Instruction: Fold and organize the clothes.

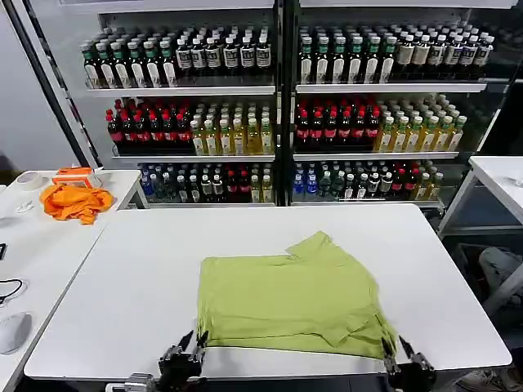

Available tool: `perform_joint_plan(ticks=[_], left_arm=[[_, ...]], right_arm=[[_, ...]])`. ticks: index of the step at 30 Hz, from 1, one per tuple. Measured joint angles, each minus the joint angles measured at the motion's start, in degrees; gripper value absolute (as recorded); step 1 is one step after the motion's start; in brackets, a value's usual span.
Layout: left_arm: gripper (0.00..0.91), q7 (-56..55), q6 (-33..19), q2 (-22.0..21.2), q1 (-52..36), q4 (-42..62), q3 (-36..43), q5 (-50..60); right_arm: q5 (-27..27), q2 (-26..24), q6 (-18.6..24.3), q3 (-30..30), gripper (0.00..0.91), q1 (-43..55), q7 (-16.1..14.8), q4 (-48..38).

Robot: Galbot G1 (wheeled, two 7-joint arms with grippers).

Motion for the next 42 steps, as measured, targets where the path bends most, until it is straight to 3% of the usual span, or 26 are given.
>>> perform_joint_plan(ticks=[5, 15, 25, 36, 37, 39, 40, 41, 42], left_arm=[[0.907, -0.30, 0.69, 2.24, -4.06, 1.35, -0.54, -3.00], [0.907, -0.65, 2.27, 3.89, -20.68, 11.52, 2.95, -7.64], [0.907, -1.56, 4.05, 2.95, -35.93, 24.50, 9.59, -9.32], [0.907, -0.28, 7.58, 1.50, -45.68, 35.10, 14.56, -9.84], [0.877, -0.13, 7.88, 1.50, -46.16, 35.63, 14.78, -9.98], [0.494, 0.12, 8.29, 1.48, -46.90, 36.48, 15.16, -10.30], [0.111, 0.16, 8.44, 1.43, -47.25, 36.89, 15.29, -10.38], [0.050, 0.20, 8.57, 1.40, -47.55, 37.24, 15.43, -10.45], [0.020, 0.27, 8.68, 1.37, -47.80, 37.52, 15.52, -10.53]], right_arm=[[3.42, -1.31, -1.55, -2.49, 0.907, 8.90, 1.31, -3.86], [9.92, -0.71, -5.65, -12.72, 0.907, 31.38, 2.97, -18.50], [12.57, 3.18, -7.97, -21.57, 0.907, 50.32, 2.87, -35.02], [13.62, 9.06, -9.40, -26.23, 0.907, 63.41, 2.28, -49.86], [13.70, 9.46, -9.48, -26.38, 0.907, 64.19, 2.26, -50.92], [13.82, 10.35, -9.65, -26.72, 0.907, 65.75, 2.20, -53.16], [13.86, 10.77, -9.75, -26.91, 0.907, 66.40, 2.14, -54.19], [13.90, 11.21, -9.86, -27.09, 0.665, 67.00, 2.08, -55.15], [14.03, 11.65, -9.96, -27.27, 0.292, 67.53, 2.02, -56.16]])
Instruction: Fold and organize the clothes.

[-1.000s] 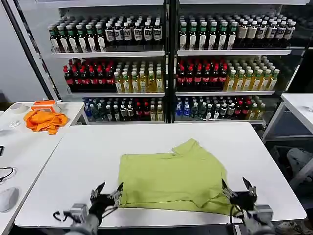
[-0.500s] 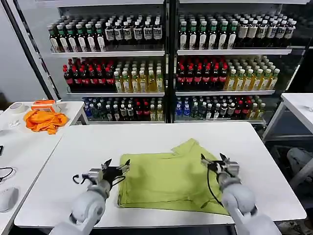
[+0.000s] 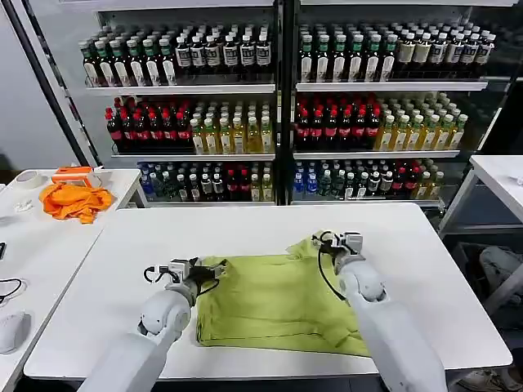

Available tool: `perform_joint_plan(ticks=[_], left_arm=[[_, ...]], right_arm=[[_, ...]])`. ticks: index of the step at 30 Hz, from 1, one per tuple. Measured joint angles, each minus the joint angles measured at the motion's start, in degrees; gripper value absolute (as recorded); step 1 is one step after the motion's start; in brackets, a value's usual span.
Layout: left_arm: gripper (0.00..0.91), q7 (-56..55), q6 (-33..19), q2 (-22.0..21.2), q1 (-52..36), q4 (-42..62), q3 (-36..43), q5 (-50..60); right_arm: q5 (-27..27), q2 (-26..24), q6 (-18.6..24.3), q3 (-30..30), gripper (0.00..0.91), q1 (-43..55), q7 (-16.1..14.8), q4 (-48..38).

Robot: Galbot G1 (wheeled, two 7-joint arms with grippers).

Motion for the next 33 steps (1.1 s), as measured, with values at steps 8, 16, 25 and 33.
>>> perform_joint_plan(ticks=[8, 16, 25, 33], left_arm=[[0.020, 0.36, 0.45, 0.22, -0.90, 0.87, 0.38, -0.27], [0.020, 1.50, 0.76, 0.54, -0.24, 0.34, 0.26, -0.88], [0.020, 3.01, 0.30, 0.98, 1.16, -0.99, -0.30, -2.10], [0.020, 3.71, -0.44, 2.06, 2.03, -2.87, -1.26, -2.27]], right_arm=[[0.91, 2.25, 0.57, -0.56, 0.000, 1.59, 0.44, -4.36], [1.45, 2.84, 0.94, -0.67, 0.000, 1.01, 1.01, -4.83], [1.53, 2.52, 2.12, -0.55, 0.000, -0.44, 1.51, -3.53], [1.54, 2.15, 2.19, 0.48, 0.000, -2.42, 2.36, 0.53]])
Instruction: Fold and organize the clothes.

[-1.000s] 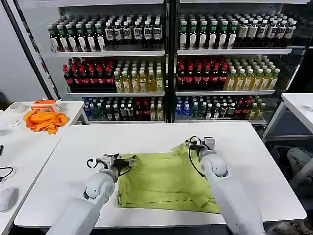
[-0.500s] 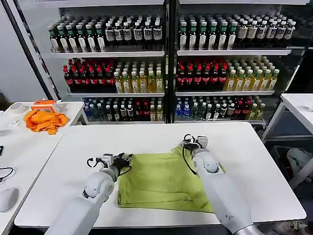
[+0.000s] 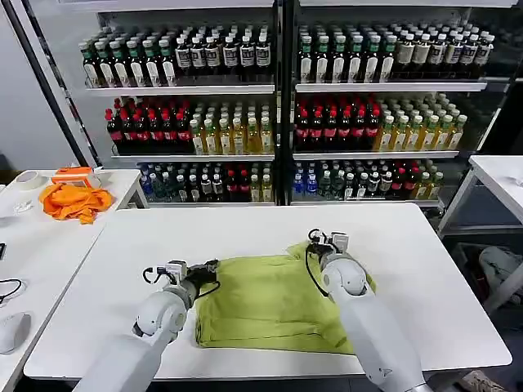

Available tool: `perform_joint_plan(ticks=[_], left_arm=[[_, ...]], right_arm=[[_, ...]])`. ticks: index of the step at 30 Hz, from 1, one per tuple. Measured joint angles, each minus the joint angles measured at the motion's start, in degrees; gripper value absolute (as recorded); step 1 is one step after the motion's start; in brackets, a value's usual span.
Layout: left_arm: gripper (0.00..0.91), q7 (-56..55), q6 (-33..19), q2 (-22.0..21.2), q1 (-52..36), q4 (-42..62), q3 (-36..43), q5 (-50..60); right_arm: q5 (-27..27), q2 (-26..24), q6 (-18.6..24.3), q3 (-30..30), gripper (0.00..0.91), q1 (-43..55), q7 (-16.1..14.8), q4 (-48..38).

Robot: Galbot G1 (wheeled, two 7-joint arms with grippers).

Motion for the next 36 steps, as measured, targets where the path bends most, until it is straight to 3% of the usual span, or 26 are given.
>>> perform_joint_plan(ticks=[15, 36], left_arm=[[0.020, 0.04, -1.13, 2.78, 3.68, -9.22, -2.49, 0.01], [0.020, 1.86, -2.00, 5.16, 16.24, -19.79, -5.62, 3.11]], right_arm=[[-1.08, -4.16, -0.54, 3.87, 0.000, -7.50, -0.53, 16.53], [-1.26, -10.87, -2.19, 17.03, 0.000, -31.04, -0.57, 41.45]])
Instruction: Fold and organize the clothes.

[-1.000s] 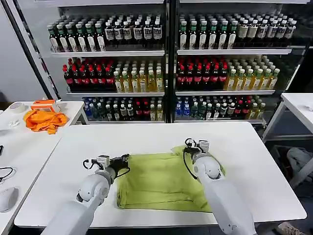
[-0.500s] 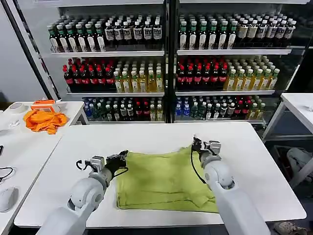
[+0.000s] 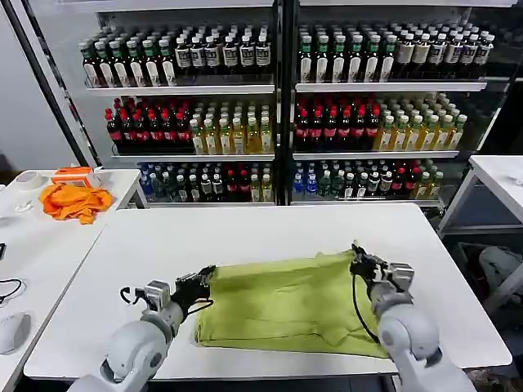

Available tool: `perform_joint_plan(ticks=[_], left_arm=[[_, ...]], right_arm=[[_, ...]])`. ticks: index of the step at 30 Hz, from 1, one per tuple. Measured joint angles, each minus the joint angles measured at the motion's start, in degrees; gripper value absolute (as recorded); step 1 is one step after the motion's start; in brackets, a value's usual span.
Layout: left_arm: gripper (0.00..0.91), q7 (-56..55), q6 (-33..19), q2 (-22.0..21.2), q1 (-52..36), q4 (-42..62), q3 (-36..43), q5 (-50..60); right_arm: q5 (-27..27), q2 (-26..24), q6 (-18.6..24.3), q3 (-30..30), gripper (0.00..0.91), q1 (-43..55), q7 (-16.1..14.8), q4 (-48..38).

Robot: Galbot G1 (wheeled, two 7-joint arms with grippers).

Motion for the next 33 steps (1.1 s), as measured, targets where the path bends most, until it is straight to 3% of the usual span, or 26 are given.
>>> perform_joint_plan(ticks=[16, 18, 19, 20, 33], left_arm=[[0.030, 1.86, -0.75, 0.40, 4.89, 1.09, -0.17, 6.04], [0.403, 1.97, -0.79, 0.40, 5.15, 1.09, -0.14, 6.81], [0.907, 2.01, -0.85, 0.40, 5.27, 1.09, -0.08, 7.26], [0.907, 2.02, -0.87, 0.39, 5.32, 1.12, -0.03, 7.68], [0.907, 0.58, -2.26, -0.60, 5.89, 1.29, -0.09, 12.49]], right_arm=[[-1.26, 0.52, -0.45, 4.35, 0.000, -12.91, 0.94, 9.11], [-1.63, 0.82, -0.45, 4.35, 0.000, -13.40, 1.15, 9.27], [-1.79, 0.93, -0.46, 4.33, 0.423, -13.56, 1.19, 9.27], [-1.96, 1.03, -0.48, 4.25, 0.907, -13.64, 1.26, 9.27], [-5.65, 2.03, -0.46, 2.33, 0.907, -13.87, 1.35, 6.79]])
